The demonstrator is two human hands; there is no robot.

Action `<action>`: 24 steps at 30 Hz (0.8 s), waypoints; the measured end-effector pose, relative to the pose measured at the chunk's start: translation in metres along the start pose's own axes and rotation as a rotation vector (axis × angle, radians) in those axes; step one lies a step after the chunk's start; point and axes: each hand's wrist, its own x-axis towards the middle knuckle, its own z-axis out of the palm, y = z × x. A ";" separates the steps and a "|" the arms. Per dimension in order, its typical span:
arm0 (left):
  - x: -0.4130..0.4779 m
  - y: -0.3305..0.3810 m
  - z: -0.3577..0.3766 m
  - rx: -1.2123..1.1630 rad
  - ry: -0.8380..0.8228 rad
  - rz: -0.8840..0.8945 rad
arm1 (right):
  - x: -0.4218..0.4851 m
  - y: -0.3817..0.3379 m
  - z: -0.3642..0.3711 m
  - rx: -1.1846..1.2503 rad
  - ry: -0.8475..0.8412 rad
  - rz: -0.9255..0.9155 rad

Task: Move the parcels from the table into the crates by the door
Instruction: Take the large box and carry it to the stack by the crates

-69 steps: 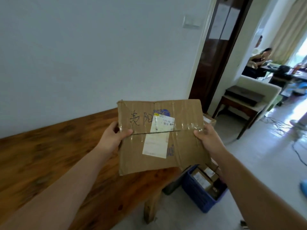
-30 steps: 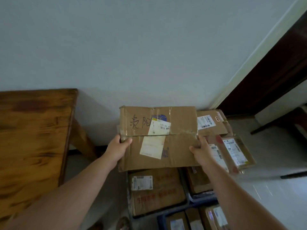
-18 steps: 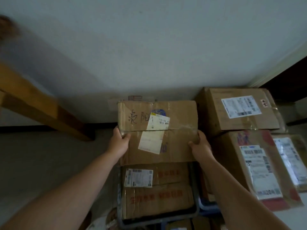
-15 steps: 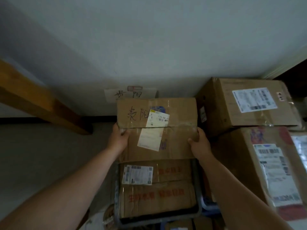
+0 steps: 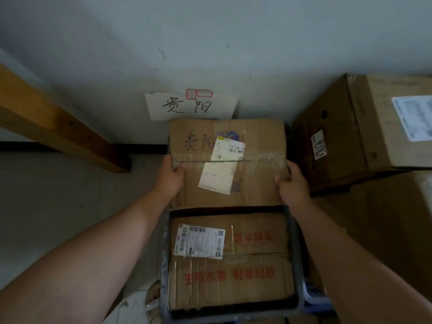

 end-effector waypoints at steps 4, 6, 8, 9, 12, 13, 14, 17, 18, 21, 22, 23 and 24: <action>0.008 -0.012 0.008 0.020 -0.008 -0.029 | 0.006 0.007 0.009 -0.059 -0.003 0.000; 0.009 -0.018 0.012 0.041 -0.019 -0.015 | 0.005 0.019 0.016 -0.080 0.009 0.020; 0.012 -0.023 0.015 0.045 -0.023 0.009 | 0.007 0.026 0.022 -0.079 0.024 0.012; 0.015 -0.025 0.016 0.049 -0.024 0.017 | 0.010 0.027 0.024 -0.083 0.027 0.011; 0.014 -0.025 0.015 0.092 -0.042 -0.005 | 0.010 0.023 0.023 -0.119 0.000 0.031; 0.012 -0.023 0.014 0.101 -0.038 -0.015 | 0.007 0.021 0.021 -0.150 -0.016 0.039; 0.007 -0.018 0.012 0.102 -0.035 -0.026 | 0.001 0.017 0.017 -0.192 -0.037 0.046; -0.014 -0.001 0.003 0.087 -0.033 -0.038 | -0.024 0.002 0.005 -0.239 -0.050 0.021; -0.025 0.007 -0.001 0.082 -0.031 -0.033 | -0.036 -0.004 0.000 -0.213 -0.037 -0.007; -0.064 0.038 -0.013 0.074 0.024 0.004 | -0.076 -0.025 -0.016 -0.091 -0.012 -0.074; -0.077 0.049 -0.017 0.085 0.041 0.015 | -0.090 -0.032 -0.021 -0.043 -0.002 -0.072; -0.094 0.063 -0.024 0.085 0.044 0.033 | -0.109 -0.043 -0.029 -0.001 0.006 -0.073; -0.112 0.080 -0.034 0.076 0.034 0.058 | -0.130 -0.056 -0.036 0.028 0.011 -0.091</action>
